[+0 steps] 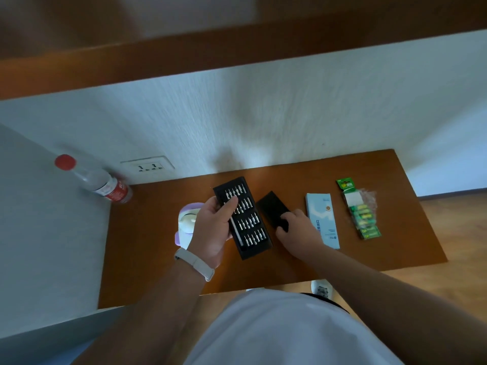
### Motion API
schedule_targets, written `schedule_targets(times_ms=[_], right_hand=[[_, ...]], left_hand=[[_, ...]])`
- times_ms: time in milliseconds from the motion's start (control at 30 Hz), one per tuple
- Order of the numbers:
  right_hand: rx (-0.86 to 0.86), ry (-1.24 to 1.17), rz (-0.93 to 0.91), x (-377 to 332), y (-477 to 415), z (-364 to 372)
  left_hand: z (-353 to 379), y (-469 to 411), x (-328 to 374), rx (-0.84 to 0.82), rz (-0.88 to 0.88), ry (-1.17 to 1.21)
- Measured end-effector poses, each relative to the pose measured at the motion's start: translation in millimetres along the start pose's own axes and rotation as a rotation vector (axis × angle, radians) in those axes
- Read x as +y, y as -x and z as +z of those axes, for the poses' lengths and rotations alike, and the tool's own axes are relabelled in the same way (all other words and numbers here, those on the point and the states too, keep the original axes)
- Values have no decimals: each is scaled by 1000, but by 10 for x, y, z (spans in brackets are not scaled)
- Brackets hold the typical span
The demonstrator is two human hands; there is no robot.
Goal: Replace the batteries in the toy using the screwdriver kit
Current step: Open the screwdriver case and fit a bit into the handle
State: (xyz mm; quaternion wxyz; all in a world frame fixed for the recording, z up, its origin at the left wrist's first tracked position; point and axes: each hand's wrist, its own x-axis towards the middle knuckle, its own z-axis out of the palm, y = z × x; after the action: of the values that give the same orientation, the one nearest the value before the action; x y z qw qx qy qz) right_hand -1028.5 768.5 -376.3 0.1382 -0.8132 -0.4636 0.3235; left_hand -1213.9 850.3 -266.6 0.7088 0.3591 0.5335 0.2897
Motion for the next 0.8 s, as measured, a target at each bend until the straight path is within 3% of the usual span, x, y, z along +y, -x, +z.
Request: schedule_targets(times_ms=[333, 567, 800], right_hand=[[155, -322, -395, -508, 529, -934], [208, -96, -631, -718, 670, -1210], [203, 40, -709, -778, 683, -1251]], left_hand=[[209, 79, 90, -84, -26, -19], [355, 216, 144, -201, 8, -28], [335, 305, 191, -218, 48, -29]])
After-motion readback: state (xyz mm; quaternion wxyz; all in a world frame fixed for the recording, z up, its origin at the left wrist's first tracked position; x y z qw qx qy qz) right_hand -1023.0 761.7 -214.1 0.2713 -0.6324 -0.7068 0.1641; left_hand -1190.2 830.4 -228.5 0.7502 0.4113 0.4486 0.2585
